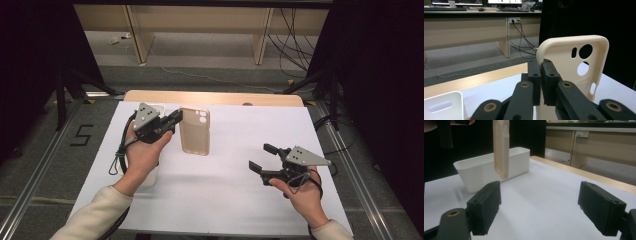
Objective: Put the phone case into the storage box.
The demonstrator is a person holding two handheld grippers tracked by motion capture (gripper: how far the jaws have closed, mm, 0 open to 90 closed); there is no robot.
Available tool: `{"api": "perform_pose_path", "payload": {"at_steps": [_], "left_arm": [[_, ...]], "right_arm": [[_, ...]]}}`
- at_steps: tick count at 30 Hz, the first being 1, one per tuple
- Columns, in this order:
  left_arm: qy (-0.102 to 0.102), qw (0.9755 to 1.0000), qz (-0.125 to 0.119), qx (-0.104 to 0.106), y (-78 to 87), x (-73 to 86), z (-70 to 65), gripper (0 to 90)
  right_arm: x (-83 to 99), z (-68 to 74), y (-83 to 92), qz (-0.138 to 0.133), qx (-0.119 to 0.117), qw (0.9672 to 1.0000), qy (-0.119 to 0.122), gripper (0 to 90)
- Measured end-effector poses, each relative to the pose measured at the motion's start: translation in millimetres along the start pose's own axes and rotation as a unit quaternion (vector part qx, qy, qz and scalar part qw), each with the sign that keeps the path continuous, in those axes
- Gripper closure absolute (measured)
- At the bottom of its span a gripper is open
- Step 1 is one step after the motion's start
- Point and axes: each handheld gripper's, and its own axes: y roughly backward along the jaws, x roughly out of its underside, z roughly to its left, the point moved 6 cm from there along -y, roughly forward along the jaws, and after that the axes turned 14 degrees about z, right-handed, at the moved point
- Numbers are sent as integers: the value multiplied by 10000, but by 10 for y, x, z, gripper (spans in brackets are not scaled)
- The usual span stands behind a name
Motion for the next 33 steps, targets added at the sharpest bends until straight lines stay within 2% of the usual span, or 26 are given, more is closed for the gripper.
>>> {"api": "perform_pose_path", "payload": {"at_steps": [1, 2, 3, 11, 12, 13, 14, 18, 21, 24, 28, 29, 33], "left_arm": [[-3, 10000, 0, -3, 3, -1, 3, 863], [3, 10000, 2, -8, 7, -2, 6, 863], [3, 10000, 3, -8, 11, -5, 10, 863], [6, 10000, 3, -32, 25, -18, 27, 863], [11, 10000, 5, -33, 27, -20, 29, 863], [1, 10000, 8, -31, 29, -23, 33, 863], [5, 10000, 9, -33, 33, -25, 36, 863], [16, 10000, -5, -39, 44, -37, 44, 863], [33, 10000, -15, -56, 49, -41, 59, 863], [46, 10000, -32, -63, 55, -46, 70, 863], [47, 9999, -39, -81, 64, -53, 84, 863], [60, 9999, -41, -78, 65, -55, 85, 863], [57, 9999, -48, -96, 73, -61, 98, 863]], "right_arm": [[18, -1, 18, 141, -2, 9999, 8, 199], [10, 1, 7, 19, 10, 10000, -22, 198], [14, -3, 10, 11, 27, 10000, -3, 199], [38, 2, 35, 56, 17, 10000, -43, 198], [34, -14, 30, 0, 67, 10000, 48, 198], [47, -2, 36, 74, 23, 10000, -17, 197], [44, 0, 27, -4, 20, 10000, -35, 197], [56, -4, 46, 37, 72, 10000, -36, 197], [57, 5, 43, -32, -15, 10000, -72, 197], [69, -3, 65, 34, 87, 10000, -29, 196], [86, -2, 88, 104, 71, 9999, -31, 193], [82, -4, 83, 20, 81, 10000, -25, 191], [96, 5, 99, 40, 91, 9999, -45, 189]]}}
